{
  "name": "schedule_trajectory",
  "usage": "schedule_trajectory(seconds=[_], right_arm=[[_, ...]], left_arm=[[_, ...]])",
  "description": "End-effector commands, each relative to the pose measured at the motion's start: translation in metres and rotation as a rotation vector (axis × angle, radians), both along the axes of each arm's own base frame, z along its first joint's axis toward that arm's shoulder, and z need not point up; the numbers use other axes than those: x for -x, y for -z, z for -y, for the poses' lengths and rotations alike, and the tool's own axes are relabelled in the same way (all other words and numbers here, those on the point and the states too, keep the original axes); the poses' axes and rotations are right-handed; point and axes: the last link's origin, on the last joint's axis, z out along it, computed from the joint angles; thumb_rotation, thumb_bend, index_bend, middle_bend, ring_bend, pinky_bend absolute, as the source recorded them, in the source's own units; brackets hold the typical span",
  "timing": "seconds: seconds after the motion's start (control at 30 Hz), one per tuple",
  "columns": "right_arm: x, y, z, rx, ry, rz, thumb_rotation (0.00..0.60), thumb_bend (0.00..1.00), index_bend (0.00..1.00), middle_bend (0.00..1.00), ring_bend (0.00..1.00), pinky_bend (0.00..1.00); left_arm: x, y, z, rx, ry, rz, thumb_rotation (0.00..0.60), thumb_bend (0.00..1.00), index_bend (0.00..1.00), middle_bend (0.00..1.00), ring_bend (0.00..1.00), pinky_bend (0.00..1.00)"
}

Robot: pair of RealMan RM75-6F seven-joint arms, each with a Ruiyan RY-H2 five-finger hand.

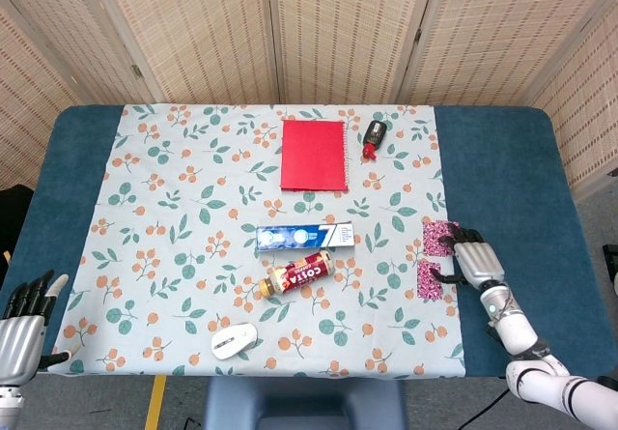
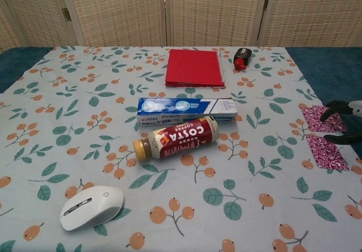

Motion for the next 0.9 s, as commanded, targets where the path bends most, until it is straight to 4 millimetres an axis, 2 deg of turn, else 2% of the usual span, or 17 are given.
schedule_trajectory(seconds=[0.03, 0.33, 0.43, 0.67, 0.9], right_arm=[[0.005, -0.004, -0.001, 0.009, 0.010, -0.007, 0.260, 0.35, 0.19, 0.02, 0.00, 0.00], [0.020, -0.017, -0.009, 0.027, 0.041, -0.034, 0.258, 0.35, 0.19, 0.02, 0.00, 0.00], [0.019, -0.018, -0.012, 0.030, 0.037, -0.026, 0.259, 0.35, 0.19, 0.02, 0.00, 0.00], [0.006, -0.011, -0.012, 0.013, -0.006, -0.002, 0.257, 0.35, 0.19, 0.02, 0.00, 0.00], [0.011, -0.005, -0.010, 0.000, 0.011, -0.017, 0.256, 0.35, 0.19, 0.02, 0.00, 0.00]], left_arm=[[0.000, 0.000, 0.000, -0.001, 0.001, 0.000, 0.600, 0.18, 0.05, 0.00, 0.04, 0.00], [-0.001, 0.000, -0.001, -0.001, 0.006, 0.001, 0.600, 0.18, 0.05, 0.00, 0.04, 0.00], [-0.001, 0.000, 0.000, -0.001, 0.005, 0.001, 0.600, 0.18, 0.06, 0.00, 0.04, 0.00], [-0.002, 0.000, 0.000, -0.001, 0.010, 0.001, 0.600, 0.18, 0.06, 0.00, 0.04, 0.00], [0.001, -0.001, 0.002, -0.005, -0.003, 0.000, 0.600, 0.18, 0.06, 0.00, 0.04, 0.00]])
